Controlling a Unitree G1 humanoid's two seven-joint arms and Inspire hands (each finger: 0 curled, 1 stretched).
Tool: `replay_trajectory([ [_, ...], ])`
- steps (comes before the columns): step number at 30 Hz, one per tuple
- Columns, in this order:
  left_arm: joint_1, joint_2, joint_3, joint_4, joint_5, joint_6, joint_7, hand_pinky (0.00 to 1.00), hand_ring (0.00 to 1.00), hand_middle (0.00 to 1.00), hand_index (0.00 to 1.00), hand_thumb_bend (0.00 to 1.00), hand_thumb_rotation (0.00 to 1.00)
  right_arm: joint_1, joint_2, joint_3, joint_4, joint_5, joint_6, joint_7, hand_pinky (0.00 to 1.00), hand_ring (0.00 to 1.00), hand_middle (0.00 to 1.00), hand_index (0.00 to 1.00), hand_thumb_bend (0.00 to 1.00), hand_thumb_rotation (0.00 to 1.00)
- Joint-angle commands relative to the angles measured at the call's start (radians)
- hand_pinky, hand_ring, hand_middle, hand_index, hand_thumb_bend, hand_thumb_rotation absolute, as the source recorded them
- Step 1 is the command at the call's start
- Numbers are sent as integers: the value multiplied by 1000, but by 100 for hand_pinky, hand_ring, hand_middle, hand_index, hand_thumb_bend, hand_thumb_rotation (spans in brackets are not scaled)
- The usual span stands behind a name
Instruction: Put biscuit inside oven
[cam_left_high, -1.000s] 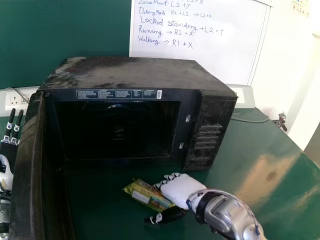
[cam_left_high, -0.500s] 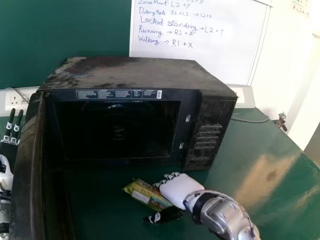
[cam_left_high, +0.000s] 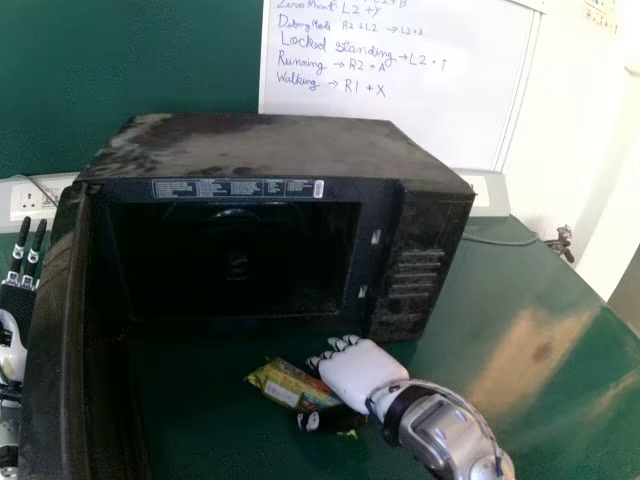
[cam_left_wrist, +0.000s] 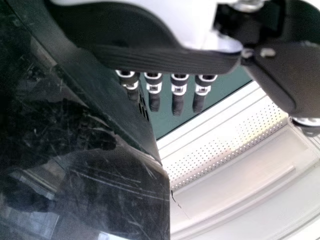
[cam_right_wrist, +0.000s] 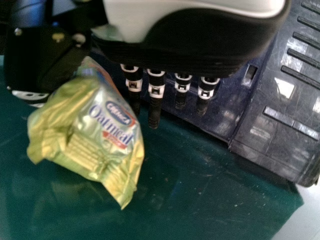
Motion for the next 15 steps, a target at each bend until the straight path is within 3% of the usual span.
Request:
replay_trajectory([
  [1, 58, -54, 3, 44, -10, 15, -2, 0, 6, 42, 88, 23, 100, 15, 2, 10, 3, -26, 5, -21, 94, 84, 84, 89, 78, 6],
  [7, 59, -54, 4, 40, -10, 21, 3, 0, 6, 43, 88, 22, 100, 22, 30, 8, -4, -78, 49, -26, 89, 80, 78, 79, 68, 7],
  [15, 60, -60, 4, 33, -11, 15, 5, 0, 2, 40, 87, 23, 100, 15, 35, 9, 0, -101, 50, -35, 82, 74, 71, 71, 74, 7],
])
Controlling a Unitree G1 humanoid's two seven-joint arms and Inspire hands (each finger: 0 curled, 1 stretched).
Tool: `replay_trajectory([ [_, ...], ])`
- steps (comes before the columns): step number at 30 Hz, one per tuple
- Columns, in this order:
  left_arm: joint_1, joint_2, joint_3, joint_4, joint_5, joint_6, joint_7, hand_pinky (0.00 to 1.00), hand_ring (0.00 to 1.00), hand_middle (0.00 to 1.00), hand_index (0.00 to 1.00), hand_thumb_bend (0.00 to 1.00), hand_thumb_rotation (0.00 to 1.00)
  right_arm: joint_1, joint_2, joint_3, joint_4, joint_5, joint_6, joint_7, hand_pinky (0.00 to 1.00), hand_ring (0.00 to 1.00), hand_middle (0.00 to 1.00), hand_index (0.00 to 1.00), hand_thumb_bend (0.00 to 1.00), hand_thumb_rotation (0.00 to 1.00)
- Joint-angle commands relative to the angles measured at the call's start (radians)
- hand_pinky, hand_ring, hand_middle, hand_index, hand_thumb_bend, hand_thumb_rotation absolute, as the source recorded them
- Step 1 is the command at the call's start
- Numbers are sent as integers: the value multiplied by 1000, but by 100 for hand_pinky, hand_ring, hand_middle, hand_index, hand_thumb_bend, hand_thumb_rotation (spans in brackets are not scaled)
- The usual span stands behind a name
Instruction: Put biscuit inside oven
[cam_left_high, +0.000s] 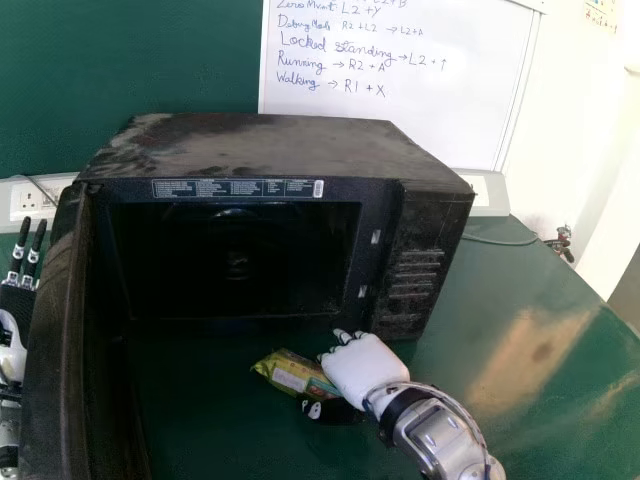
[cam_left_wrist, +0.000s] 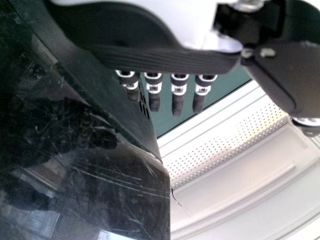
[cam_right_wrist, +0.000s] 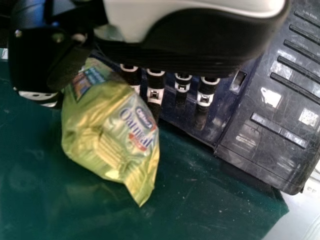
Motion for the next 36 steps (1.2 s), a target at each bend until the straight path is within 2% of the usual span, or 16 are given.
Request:
replay_trajectory([
  [1, 58, -58, 4, 41, -11, 11, 1, 0, 3, 40, 87, 23, 100, -4, 2, 3, 2, -5, 3, 2, 81, 74, 71, 71, 74, 7],
  [5, 55, -55, 6, 52, -11, 8, -5, 0, 3, 40, 88, 23, 100, -12, 4, 7, -4, -30, 11, 30, 78, 72, 69, 72, 78, 9],
  [10, 53, -50, 6, 61, -9, 5, -23, 0, 4, 40, 89, 23, 100, -15, 18, 8, -11, -53, 27, 54, 68, 62, 59, 70, 78, 8],
  [16, 56, -52, 7, 54, -12, 16, -6, 0, 3, 39, 87, 22, 100, -16, 27, 9, -17, -68, 33, 67, 66, 62, 59, 67, 79, 6],
  [21, 60, -56, 5, 42, -13, 21, -7, 0, 3, 39, 87, 22, 100, 0, 41, 4, -12, -87, 44, -5, 67, 61, 57, 66, 83, 5],
  [24, 59, -53, 6, 49, -12, 14, -15, 0, 3, 39, 88, 22, 100, 5, 50, 1, -2, -83, 53, -45, 65, 59, 55, 65, 81, 4],
  [25, 58, -52, 6, 51, -11, 12, -18, 0, 3, 39, 88, 22, 100, 6, 54, 0, 2, -81, 57, -56, 64, 58, 55, 65, 81, 5],
  [26, 58, -53, 5, 51, -10, 8, -18, 0, 3, 40, 88, 22, 100, 7, 58, -2, 6, -75, 59, -74, 64, 58, 52, 65, 69, 2],
  [28, 59, -55, 5, 46, -10, 6, -9, 0, 3, 40, 88, 22, 100, 11, 63, -7, 12, -57, 60, -107, 64, 58, 49, 62, 59, 0],
  [34, 58, -52, 3, 45, -13, 28, -12, 0, 2, 39, 87, 24, 100, 18, 71, -16, 22, -17, 60, -152, 63, 58, 49, 61, 57, 0],
  [36, 58, -54, 4, 43, -13, 23, -7, 0, 3, 39, 87, 24, 100, 20, 70, -20, 25, -5, 55, -175, 62, 57, 46, 56, 53, 0],
])
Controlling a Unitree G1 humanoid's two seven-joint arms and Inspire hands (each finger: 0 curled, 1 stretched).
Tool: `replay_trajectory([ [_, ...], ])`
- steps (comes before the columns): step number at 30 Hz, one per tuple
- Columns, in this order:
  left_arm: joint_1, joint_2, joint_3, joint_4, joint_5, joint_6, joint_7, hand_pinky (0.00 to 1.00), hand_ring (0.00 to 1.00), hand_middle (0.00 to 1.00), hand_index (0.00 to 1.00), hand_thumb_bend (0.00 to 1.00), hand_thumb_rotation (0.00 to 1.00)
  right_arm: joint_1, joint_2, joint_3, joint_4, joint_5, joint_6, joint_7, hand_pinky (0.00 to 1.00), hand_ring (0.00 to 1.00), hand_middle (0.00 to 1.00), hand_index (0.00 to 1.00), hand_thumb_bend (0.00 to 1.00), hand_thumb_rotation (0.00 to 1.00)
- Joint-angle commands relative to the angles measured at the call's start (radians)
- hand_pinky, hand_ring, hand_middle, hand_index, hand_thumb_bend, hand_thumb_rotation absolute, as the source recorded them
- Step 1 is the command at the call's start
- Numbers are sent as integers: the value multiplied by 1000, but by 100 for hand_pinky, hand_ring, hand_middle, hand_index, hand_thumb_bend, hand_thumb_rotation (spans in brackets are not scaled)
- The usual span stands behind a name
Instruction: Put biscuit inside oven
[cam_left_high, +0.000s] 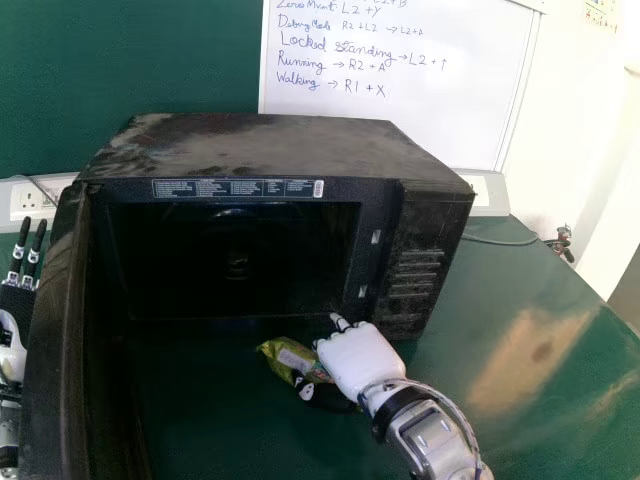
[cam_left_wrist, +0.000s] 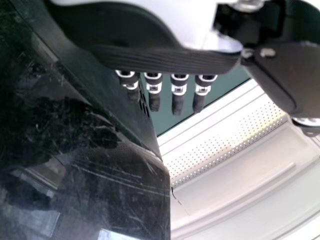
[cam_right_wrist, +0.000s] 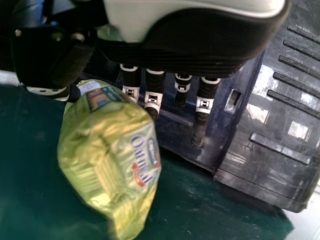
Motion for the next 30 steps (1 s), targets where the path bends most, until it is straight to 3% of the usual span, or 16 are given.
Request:
replay_trajectory([
  [1, 56, -56, 5, 43, -12, 11, 2, 0, 4, 39, 86, 23, 100, 2, 2, -12, 4, 17, 0, -35, 61, 56, 45, 55, 53, 0],
  [30, 52, -61, 2, 43, -9, -2, 5, 0, 5, 39, 88, 24, 100, -1, 16, -67, -27, 94, 14, -98, 61, 56, 48, 51, 53, 0],
])
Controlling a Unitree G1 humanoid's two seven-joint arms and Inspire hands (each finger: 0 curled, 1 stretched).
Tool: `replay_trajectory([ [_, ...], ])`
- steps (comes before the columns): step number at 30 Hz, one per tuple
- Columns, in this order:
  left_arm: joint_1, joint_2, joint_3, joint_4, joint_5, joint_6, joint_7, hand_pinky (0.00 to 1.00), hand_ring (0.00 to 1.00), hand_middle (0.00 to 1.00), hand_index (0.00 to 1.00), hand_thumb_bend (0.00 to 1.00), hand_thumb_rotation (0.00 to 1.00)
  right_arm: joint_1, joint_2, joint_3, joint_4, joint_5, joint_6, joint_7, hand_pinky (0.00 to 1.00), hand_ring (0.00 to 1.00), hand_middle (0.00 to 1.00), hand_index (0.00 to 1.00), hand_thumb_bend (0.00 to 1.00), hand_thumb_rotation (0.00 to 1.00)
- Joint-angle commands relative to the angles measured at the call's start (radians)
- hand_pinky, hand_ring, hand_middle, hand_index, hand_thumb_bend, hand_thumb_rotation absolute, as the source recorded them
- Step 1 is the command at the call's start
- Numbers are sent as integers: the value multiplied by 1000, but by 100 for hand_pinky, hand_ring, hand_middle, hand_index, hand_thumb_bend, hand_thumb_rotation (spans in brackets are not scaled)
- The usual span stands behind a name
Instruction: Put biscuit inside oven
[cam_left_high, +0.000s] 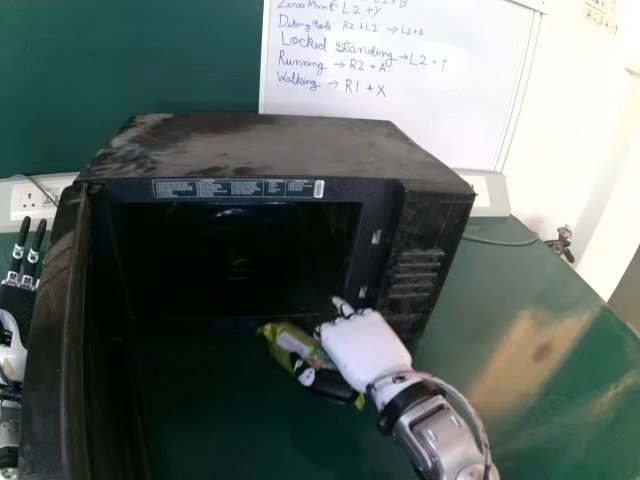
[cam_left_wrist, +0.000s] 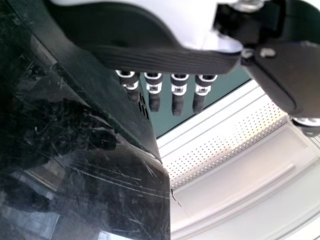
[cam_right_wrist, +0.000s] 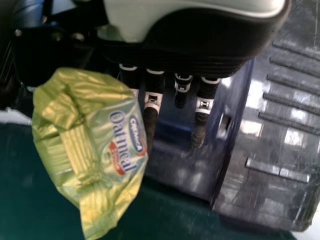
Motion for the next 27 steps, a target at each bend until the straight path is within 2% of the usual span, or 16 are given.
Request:
replay_trajectory([
  [1, 53, -53, 2, 51, -12, 26, -6, 0, 6, 39, 88, 24, 100, -2, 7, -16, -22, 14, 9, -19, 61, 56, 48, 51, 53, 0],
  [13, 51, -53, 4, 54, -10, 18, -3, 0, 7, 42, 88, 23, 100, -16, 6, -58, -51, 71, 6, -41, 60, 54, 47, 52, 52, 0],
  [21, 56, -61, 3, 40, -8, 10, 16, 0, 5, 38, 86, 22, 98, -59, 29, -56, -31, 72, 15, -74, 58, 55, 46, 53, 52, 0],
  [27, 55, -60, 3, 44, -12, 15, 9, 0, 5, 39, 86, 21, 100, -87, 40, -57, -21, 69, 24, -70, 59, 57, 48, 50, 52, 0],
])
